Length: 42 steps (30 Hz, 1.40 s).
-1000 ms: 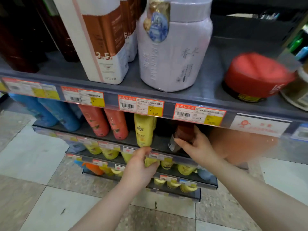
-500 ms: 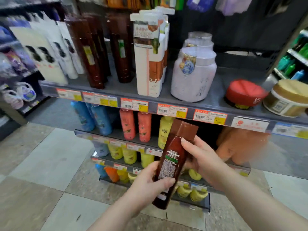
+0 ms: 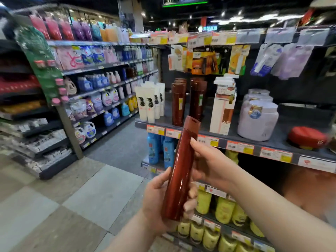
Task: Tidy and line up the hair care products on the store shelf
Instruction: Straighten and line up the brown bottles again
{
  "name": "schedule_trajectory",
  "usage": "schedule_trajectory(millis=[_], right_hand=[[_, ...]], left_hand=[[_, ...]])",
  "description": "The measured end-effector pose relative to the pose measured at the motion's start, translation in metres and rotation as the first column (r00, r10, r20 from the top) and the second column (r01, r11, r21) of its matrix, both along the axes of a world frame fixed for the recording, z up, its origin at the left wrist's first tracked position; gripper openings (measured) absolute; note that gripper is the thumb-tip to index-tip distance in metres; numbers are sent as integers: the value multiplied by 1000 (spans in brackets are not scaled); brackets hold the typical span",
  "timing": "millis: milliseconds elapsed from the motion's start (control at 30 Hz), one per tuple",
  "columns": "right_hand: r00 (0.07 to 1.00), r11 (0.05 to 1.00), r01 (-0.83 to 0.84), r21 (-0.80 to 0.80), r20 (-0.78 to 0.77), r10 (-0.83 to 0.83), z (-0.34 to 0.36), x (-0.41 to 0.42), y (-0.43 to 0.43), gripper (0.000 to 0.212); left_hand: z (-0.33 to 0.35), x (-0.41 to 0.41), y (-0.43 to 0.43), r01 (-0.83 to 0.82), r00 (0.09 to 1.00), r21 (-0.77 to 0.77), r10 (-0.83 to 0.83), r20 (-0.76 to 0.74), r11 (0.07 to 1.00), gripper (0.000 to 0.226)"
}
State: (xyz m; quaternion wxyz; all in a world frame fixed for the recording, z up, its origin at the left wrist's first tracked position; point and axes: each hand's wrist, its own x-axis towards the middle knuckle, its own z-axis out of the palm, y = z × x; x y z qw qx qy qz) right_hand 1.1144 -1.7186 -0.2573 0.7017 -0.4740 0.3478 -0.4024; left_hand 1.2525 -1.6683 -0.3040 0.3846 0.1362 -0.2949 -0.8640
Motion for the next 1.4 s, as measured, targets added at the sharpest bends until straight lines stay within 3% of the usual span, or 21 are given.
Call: schedule_trajectory(millis=[100, 200, 267, 333, 433, 500, 667, 867, 1000, 1133, 1233, 1300, 1400], right_hand=[[998, 999, 26, -33, -47, -28, 19, 23, 13, 22], [986, 988, 106, -111, -119, -119, 33, 32, 16, 25], [957, 968, 176, -179, -200, -210, 41, 32, 14, 31], [911, 938, 204, -281, -297, -288, 50, 28, 12, 38], [858, 901, 194, -388, -377, -348, 55, 23, 2, 47], [846, 893, 160, -420, -408, -343, 55, 19, -9, 50], [826, 914, 6, -406, -513, -234, 55, -5, -55, 49], [837, 887, 21, -461, -477, -268, 70, -41, -132, 56], [782, 834, -29, -551, -532, -325, 104, -57, -186, 52], [700, 780, -187, -597, -638, -320, 135, -53, -227, 52], [606, 711, -286, -642, -696, -385, 149, -46, -251, 49], [540, 667, -332, -668, -714, -446, 153, -42, -263, 53], [428, 609, -411, -678, -734, -528, 154, -38, -277, 57]], left_hand=[[5, 20, 6, -20, 1000, -11, 20, -8, 1000, 54], [15, 30, 8, -181, 979, -3, 180, 97, 983, 51], [18, 34, 4, -292, 921, -91, 306, 240, 952, 50], [22, 32, -2, -300, 864, -235, 367, 345, 925, 48], [23, 20, -12, -314, 743, -418, 495, 450, 852, 31], [21, 15, -23, -343, 697, -460, 550, 459, 819, 27], [15, 8, -64, -381, 704, -416, 551, 449, 826, 25], [26, -20, -146, -308, 720, -402, 487, 494, 862, 28], [43, -35, -203, -277, 669, -481, 526, 525, 832, 25], [55, -41, -242, -299, 615, -516, 575, 539, 803, 28], [62, -42, -263, -335, 537, -561, 642, 547, 757, 35], [67, -38, -274, -384, 428, -618, 726, 539, 686, 41], [74, -27, -289, -365, 204, -807, 886, 416, 463, 36]])
